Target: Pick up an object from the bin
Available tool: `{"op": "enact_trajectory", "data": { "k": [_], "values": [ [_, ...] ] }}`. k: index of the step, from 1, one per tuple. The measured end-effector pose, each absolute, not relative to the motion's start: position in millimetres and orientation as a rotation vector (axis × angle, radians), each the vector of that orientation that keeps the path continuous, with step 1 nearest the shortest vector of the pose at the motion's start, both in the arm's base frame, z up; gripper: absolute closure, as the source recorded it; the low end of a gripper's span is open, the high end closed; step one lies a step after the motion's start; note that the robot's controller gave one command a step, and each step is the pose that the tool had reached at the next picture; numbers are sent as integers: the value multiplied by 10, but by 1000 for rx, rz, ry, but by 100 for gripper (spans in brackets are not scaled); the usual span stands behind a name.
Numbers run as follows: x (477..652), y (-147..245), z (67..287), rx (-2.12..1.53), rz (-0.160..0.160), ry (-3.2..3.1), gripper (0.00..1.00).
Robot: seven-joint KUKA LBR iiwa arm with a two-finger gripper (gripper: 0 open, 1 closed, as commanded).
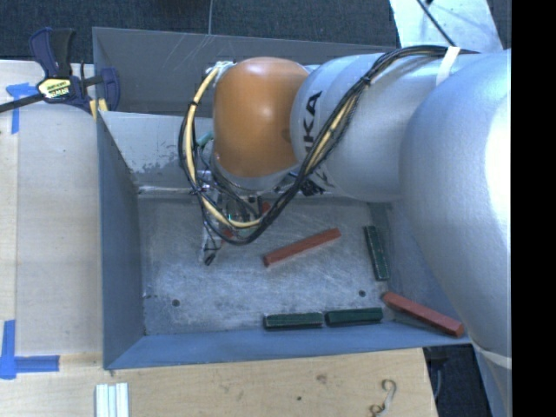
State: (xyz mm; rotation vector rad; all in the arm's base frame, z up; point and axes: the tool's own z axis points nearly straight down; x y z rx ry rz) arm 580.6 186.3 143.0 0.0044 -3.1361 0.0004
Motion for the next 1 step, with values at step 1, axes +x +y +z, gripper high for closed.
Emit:
{"op": "enact_trajectory", "data": {
  "k": [1],
  "values": [
    [6143, 1219, 1447, 592, 4, -3091, 0]
  ]
}}
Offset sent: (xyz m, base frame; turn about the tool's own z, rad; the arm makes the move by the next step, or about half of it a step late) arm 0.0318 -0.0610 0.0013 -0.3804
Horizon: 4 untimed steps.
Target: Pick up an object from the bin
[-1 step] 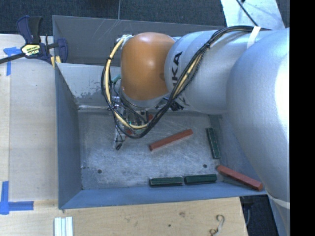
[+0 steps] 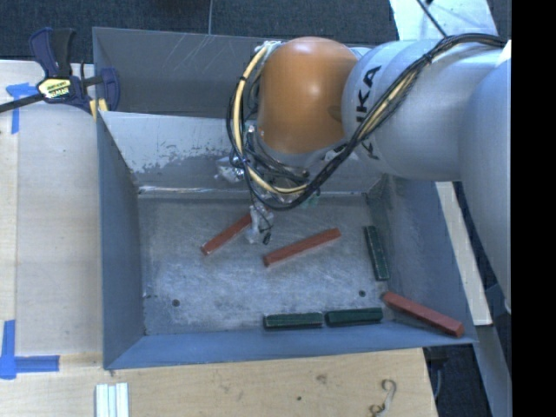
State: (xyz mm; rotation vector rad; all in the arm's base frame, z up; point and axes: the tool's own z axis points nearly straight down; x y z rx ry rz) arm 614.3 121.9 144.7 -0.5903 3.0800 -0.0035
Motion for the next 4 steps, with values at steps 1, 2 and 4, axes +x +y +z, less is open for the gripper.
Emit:
{"op": "enact_trajectory", "data": {
  "k": [1, 2, 4],
  "values": [
    [6209, 1172, 1096, -606, 0, 3083, 0],
    [6192, 1169, 1042, -498, 1, 3104, 0],
    [6218, 1157, 701, -320, 1, 3126, 0]
  ]
}}
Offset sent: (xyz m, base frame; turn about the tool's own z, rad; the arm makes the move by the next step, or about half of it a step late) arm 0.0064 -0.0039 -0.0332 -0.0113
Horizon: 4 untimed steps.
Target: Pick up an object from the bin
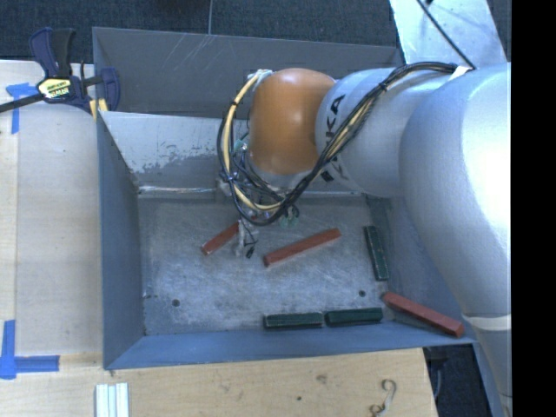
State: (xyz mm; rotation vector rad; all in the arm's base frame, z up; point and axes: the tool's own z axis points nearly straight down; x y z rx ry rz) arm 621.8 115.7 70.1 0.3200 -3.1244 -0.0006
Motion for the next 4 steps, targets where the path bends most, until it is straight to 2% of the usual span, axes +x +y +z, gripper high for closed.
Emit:
{"op": "enact_trajectory", "data": {
  "k": [1, 3, 4],
  "values": [
    [6228, 1156, 712, 319, -1, -3127, 100],
    [6252, 1153, 936, 315, -2, -3132, 100],
    [6261, 1150, 940, 312, -2, -3132, 100]
  ]
}}
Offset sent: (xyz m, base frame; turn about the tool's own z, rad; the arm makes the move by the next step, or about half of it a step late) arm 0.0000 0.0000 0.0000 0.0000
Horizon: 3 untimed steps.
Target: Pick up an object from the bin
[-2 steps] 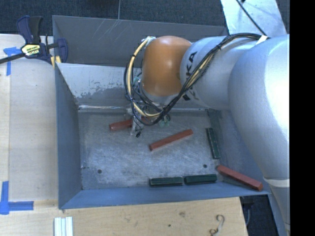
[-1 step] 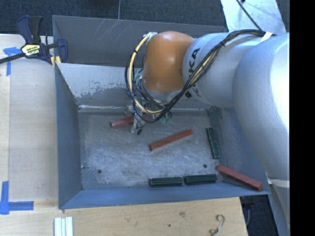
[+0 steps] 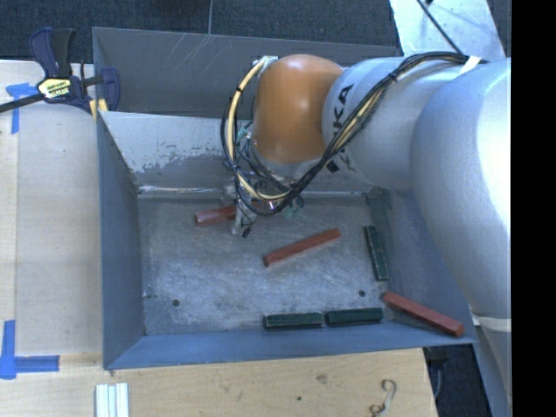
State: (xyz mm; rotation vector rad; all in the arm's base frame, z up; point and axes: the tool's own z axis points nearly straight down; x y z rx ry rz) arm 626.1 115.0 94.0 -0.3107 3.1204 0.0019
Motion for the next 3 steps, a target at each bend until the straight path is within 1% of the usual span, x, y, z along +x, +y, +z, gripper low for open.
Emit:
{"op": "enact_trajectory", "data": {
  "k": [1, 2, 3],
  "values": [
    [6281, 1149, 1474, -308, 1, 3119, 100],
    [6292, 1148, 1524, -306, 1, 3121, 100],
    [6305, 1148, 1723, -303, 2, 3120, 100]
  ]
}}
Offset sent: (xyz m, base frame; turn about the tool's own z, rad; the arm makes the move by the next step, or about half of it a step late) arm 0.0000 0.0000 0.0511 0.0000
